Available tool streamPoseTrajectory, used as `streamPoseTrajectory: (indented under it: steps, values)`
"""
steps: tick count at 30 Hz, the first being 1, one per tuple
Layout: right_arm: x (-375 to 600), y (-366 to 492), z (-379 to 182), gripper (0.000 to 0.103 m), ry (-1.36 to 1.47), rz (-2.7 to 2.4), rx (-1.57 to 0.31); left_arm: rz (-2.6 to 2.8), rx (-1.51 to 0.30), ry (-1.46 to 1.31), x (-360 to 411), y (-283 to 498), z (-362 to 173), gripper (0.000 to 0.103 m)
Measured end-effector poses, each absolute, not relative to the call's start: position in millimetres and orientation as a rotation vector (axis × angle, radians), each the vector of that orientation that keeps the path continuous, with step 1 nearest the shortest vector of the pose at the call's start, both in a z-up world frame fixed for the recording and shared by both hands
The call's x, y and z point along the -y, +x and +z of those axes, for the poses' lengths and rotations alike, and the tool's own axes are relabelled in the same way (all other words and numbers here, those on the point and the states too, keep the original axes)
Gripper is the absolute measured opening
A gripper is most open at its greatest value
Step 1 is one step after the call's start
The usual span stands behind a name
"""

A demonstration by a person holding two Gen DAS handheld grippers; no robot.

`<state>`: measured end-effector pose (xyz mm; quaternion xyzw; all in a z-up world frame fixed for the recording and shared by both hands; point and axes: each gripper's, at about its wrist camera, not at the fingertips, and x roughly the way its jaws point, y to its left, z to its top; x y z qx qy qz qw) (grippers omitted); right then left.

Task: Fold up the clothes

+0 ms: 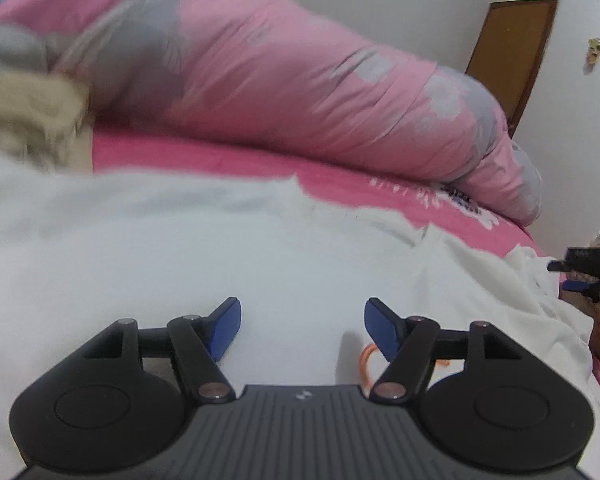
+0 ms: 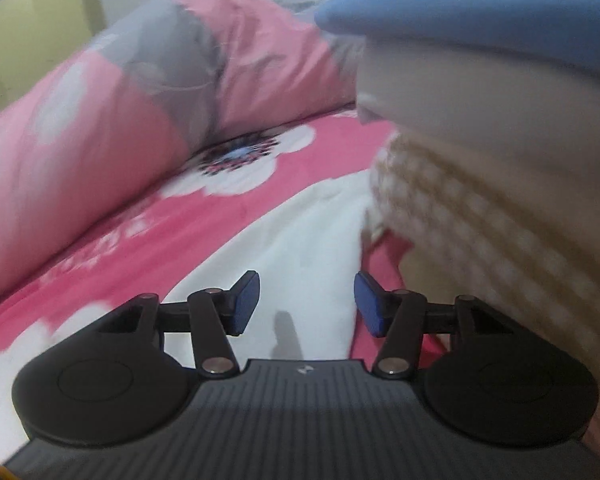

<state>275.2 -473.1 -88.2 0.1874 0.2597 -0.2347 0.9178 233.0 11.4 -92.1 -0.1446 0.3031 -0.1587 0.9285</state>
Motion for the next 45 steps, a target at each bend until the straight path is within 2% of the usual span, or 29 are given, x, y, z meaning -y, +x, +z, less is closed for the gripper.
streamPoseTrajectory:
  steps: [4,6,7,8,9,15,18,22,33,45]
  values:
    - [489,303,-102,0.053,0.427,-0.532,-0.578,-0.372,-0.612,-0.425,-30,235,-101,0.07]
    - [496,307,-109,0.036,0.445,-0.548,-0.602,-0.384,-0.608,-0.44,-31,235,-103,0.072]
    - [496,308,-109,0.012,0.424,-0.565,-0.606,-0.39,-0.605,-0.447,-32,235,-103,0.072]
    - [494,306,-107,0.006,0.407,-0.566,-0.608,-0.395,-0.604,-0.457,-33,236,-104,0.072]
    - [489,303,-102,0.004,0.382,-0.557,-0.593,-0.4,-0.603,-0.471,-36,236,-105,0.072]
    - [436,277,-17,0.004,0.058,-0.478,-0.458,-0.415,-0.606,-0.531,-45,238,-107,0.07]
    - [427,258,34,0.004,-0.007,-0.518,-0.376,-0.411,-0.607,-0.531,-45,238,-107,0.07]
    - [433,234,73,0.004,0.033,-0.608,-0.316,-0.411,-0.611,-0.538,-47,239,-106,0.069]
    - [440,174,117,0.004,0.155,-0.786,-0.177,-0.414,-0.623,-0.568,-52,242,-107,0.067]
    - [451,82,101,0.004,0.45,-0.891,0.018,-0.416,-0.625,-0.593,-56,243,-108,0.066]
